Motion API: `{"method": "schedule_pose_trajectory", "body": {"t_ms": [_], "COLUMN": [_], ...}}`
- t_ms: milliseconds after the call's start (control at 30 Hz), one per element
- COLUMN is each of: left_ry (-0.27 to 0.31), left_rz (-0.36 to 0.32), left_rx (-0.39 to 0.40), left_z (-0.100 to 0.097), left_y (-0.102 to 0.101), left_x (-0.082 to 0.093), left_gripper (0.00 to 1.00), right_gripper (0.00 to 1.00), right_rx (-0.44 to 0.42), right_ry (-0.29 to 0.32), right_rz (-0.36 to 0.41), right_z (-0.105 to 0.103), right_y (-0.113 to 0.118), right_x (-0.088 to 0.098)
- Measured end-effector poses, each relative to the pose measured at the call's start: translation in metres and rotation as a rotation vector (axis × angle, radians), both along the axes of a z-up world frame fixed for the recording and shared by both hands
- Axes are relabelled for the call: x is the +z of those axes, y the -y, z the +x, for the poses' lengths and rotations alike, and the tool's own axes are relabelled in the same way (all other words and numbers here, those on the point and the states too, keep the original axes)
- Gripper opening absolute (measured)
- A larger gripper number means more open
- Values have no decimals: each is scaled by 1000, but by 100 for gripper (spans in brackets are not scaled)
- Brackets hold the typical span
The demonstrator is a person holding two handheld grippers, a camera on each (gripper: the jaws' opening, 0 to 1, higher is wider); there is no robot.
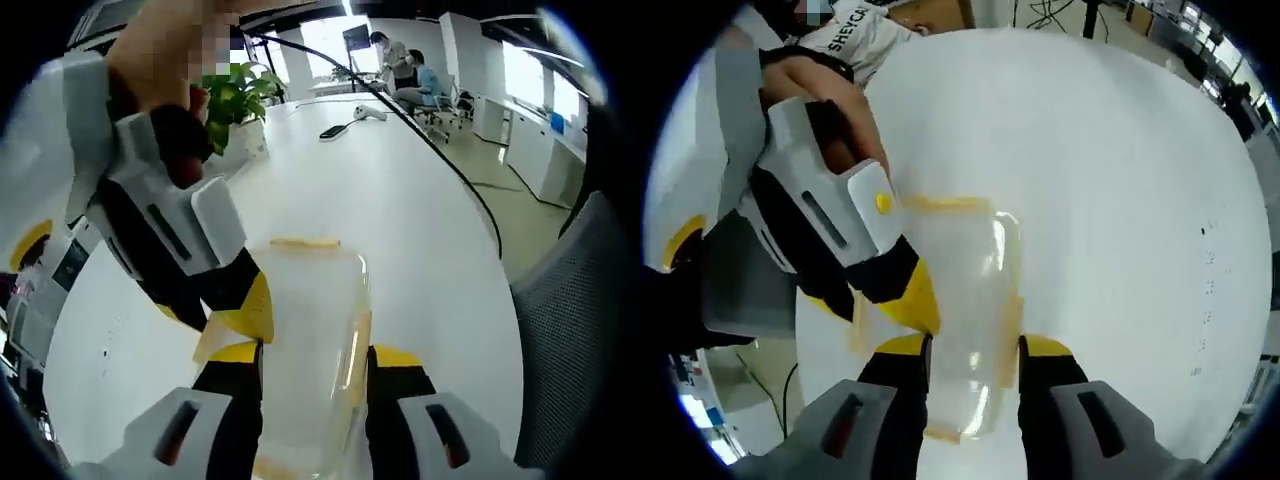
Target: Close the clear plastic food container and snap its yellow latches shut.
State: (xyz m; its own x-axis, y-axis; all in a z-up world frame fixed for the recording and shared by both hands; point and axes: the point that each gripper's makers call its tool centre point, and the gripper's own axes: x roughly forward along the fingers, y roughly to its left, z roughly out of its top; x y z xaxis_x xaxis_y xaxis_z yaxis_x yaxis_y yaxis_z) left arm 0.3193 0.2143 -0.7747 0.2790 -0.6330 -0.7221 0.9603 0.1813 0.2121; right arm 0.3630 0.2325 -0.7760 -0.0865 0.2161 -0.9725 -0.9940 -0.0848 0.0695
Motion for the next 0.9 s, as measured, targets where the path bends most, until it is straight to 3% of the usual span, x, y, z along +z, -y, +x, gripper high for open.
{"method": "schedule_pose_trajectory", "body": {"t_ms": [100,233,333,433,567,667,767,900], "left_ry": [-30,-136,-116,-118,-136,-139,-130,-111], "left_rz": [0,-40,25,34,27,38,73,119], "left_rx": [5,37,-10,-7,20,13,-2,-9], "left_z": [0,-1,-1,0,3,1,1,2], "left_y": [-1,1,-1,-4,-8,-10,-14,-20], "left_x": [2,6,5,6,7,6,3,-1], "left_gripper": [35,36,42,49,54,66,66,74], "right_gripper": [32,32,36,35,39,44,50,62], "right_rx": [-42,-131,-185,-228,-301,-286,-226,-216], "right_ry": [6,11,74,101,68,64,54,60], "right_rz": [60,192,290,265,370,362,321,296], "right_z": [3,5,10,10,1,-10,-19,-28], "right_y": [2,3,7,25,22,23,29,31], "right_x": [0,3,6,8,23,23,16,11]}}
